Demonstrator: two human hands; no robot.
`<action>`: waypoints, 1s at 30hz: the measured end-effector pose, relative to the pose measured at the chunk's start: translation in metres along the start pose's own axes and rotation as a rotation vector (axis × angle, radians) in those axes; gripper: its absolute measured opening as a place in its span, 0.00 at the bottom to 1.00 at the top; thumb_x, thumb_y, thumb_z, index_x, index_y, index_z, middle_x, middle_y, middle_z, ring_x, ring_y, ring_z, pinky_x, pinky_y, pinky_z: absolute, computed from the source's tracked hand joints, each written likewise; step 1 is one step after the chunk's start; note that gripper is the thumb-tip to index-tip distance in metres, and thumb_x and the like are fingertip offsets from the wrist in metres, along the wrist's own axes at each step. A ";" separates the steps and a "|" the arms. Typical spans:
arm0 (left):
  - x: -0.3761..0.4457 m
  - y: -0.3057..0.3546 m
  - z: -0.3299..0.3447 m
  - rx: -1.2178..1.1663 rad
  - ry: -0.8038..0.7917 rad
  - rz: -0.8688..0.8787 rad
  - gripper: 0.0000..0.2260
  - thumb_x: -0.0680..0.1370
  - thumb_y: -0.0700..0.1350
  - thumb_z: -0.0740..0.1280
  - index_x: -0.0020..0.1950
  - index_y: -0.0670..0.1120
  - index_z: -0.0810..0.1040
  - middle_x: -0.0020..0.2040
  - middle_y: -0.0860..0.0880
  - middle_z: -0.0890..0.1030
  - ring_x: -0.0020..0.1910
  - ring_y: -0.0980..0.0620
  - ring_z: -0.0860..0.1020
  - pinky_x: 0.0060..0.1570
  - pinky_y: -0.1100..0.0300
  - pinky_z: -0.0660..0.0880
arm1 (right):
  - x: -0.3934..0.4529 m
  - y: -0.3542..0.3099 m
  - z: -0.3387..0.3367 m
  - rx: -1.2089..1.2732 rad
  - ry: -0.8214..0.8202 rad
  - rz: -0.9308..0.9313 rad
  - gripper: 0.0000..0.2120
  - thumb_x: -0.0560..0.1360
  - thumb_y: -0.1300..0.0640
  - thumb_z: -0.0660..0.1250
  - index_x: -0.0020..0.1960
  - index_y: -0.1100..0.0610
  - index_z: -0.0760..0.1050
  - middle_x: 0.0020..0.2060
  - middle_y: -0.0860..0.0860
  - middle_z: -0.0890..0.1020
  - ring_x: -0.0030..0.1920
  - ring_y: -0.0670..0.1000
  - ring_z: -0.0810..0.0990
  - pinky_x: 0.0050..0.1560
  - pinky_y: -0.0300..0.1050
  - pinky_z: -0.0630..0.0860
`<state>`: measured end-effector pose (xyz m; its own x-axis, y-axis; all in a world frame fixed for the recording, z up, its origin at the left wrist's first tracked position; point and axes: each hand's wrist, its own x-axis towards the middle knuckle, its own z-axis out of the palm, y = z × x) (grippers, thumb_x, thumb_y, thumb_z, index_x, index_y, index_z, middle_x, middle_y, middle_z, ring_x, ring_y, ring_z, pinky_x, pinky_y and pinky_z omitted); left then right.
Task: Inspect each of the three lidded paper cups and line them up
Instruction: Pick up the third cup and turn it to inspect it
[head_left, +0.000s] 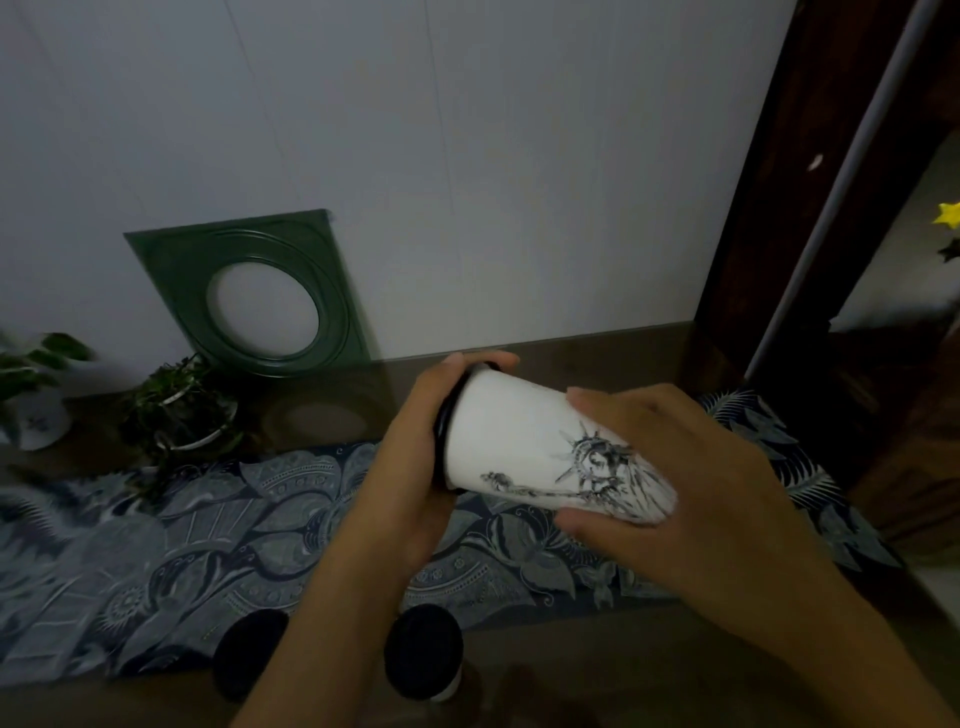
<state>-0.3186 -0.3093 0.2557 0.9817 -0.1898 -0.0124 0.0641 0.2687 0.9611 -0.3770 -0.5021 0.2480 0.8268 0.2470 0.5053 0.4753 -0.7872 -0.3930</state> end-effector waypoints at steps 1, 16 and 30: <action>-0.001 0.000 0.000 0.024 -0.005 0.031 0.16 0.81 0.52 0.58 0.50 0.49 0.84 0.48 0.51 0.85 0.46 0.54 0.82 0.46 0.54 0.78 | -0.001 -0.001 -0.001 0.093 -0.002 0.065 0.36 0.66 0.34 0.67 0.71 0.44 0.66 0.54 0.40 0.74 0.49 0.40 0.76 0.44 0.34 0.77; -0.003 0.004 0.006 0.107 -0.003 0.152 0.13 0.78 0.53 0.61 0.48 0.51 0.84 0.43 0.50 0.84 0.42 0.51 0.81 0.39 0.55 0.78 | 0.001 -0.003 -0.006 0.353 -0.032 0.125 0.33 0.62 0.37 0.71 0.66 0.40 0.68 0.56 0.37 0.76 0.53 0.39 0.78 0.45 0.29 0.77; -0.009 0.006 0.003 0.203 -0.134 0.302 0.17 0.75 0.57 0.58 0.56 0.52 0.80 0.55 0.45 0.82 0.51 0.46 0.80 0.46 0.48 0.79 | 0.002 -0.007 -0.005 0.769 -0.047 0.315 0.25 0.60 0.39 0.71 0.56 0.40 0.75 0.50 0.36 0.82 0.48 0.39 0.83 0.33 0.35 0.80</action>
<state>-0.3275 -0.3087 0.2619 0.9180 -0.2560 0.3030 -0.2746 0.1411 0.9511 -0.3801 -0.4994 0.2560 0.9591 0.1163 0.2580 0.2783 -0.2223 -0.9344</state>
